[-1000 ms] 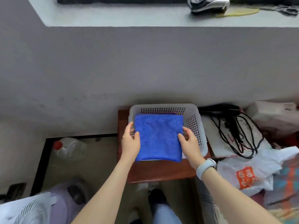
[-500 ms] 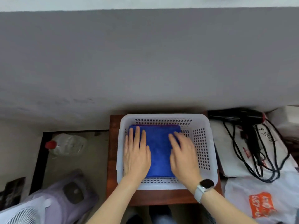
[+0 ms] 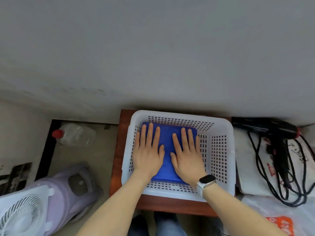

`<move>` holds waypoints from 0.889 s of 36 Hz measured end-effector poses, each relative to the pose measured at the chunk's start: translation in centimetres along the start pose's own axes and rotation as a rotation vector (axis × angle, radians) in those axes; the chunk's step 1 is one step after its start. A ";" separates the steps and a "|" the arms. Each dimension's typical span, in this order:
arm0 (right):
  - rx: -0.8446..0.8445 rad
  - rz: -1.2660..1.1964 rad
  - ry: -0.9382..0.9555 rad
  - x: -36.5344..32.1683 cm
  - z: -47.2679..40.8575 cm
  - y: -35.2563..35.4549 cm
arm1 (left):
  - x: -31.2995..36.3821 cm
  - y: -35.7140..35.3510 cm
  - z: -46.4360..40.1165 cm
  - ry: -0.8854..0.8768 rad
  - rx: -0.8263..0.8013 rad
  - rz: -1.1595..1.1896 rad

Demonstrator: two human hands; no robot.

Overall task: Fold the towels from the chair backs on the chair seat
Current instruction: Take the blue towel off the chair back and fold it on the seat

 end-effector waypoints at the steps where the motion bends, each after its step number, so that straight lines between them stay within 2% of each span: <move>1: -0.006 0.022 0.014 -0.1 0.1 0.5 | 0.0 0.4 0.1 0.007 -0.017 0.008; 5: -0.022 0.025 0.031 -0.6 0.1 3.5 | -0.1 3.7 0.5 0.017 -0.033 0.099; 9: -0.020 -0.025 0.021 -2.4 -0.2 7.3 | -2.3 8.8 2.1 0.142 0.071 0.219; 16: -0.168 -0.227 0.372 -13.8 1.5 11.1 | -11.0 15.0 10.4 0.470 0.125 0.292; 20: -0.200 -0.277 0.575 -22.6 5.7 11.8 | -16.4 17.8 19.5 0.695 0.202 0.303; 24: -0.281 -0.277 0.797 -31.5 13.5 11.8 | -20.0 19.7 31.5 0.926 0.311 0.342; 28: -0.386 -0.234 1.019 -38.5 24.0 10.8 | -21.2 20.2 45.2 1.152 0.438 0.389; 32: -0.507 -0.153 1.235 -43.2 36.0 8.9 | -19.7 18.7 60.2 1.374 0.550 0.393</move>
Point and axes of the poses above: each hand's wrist, its own z-axis away from the middle knuckle, its own y-axis out of the back of the hand, x = y × z, the point moved 8 cm from there along -z, towards the middle knuckle, and after that the axes turned 8 degrees about x, right-handed, at the moved point
